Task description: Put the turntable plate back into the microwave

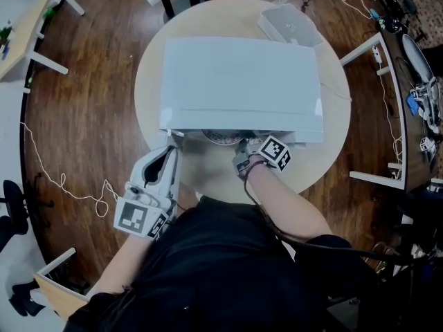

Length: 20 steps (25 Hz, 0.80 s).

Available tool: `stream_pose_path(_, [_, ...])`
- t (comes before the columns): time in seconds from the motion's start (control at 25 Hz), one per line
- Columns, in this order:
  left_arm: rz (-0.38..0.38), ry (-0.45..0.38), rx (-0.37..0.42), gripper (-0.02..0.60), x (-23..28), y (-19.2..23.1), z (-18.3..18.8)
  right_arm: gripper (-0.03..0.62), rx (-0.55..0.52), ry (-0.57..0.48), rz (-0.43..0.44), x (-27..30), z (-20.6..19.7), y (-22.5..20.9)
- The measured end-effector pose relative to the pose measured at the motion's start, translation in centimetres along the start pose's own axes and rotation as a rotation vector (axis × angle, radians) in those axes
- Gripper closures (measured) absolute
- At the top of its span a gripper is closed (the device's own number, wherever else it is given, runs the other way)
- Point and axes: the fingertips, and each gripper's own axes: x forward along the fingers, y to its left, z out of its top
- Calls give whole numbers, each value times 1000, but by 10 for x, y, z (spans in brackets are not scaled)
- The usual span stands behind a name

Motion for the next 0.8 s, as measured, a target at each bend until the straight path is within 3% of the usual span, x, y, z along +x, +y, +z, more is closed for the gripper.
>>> stream_pose_path(0.8, [-2,-11,8,575,3,12,7,568,35,-66,1,27,12,6])
